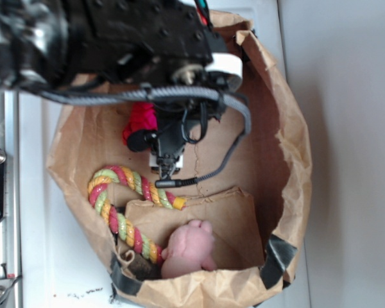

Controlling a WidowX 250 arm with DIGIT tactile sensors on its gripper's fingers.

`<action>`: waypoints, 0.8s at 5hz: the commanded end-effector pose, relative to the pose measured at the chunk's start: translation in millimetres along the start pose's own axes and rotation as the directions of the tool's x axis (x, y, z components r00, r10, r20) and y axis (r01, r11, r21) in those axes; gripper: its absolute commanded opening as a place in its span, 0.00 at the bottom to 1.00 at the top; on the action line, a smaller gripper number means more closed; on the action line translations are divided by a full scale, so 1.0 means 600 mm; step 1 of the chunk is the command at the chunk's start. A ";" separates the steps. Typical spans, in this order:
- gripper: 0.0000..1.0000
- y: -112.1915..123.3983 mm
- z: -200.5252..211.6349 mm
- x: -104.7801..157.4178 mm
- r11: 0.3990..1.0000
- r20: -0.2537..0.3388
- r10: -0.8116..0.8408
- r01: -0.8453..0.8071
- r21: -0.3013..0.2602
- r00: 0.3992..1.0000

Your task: Grab the red paper.

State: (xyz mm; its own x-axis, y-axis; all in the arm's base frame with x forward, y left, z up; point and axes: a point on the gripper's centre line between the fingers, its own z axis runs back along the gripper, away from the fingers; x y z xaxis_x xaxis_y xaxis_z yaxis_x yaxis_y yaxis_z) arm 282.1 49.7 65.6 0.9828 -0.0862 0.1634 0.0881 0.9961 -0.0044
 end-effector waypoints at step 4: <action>1.00 0.010 -0.032 -0.013 0.995 -0.034 -0.050 0.053 0.087 0.998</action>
State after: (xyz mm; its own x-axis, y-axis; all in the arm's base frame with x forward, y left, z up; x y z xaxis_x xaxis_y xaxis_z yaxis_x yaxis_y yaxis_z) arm 274.1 55.4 34.5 0.9880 -0.1204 0.0964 0.1133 0.9906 0.0766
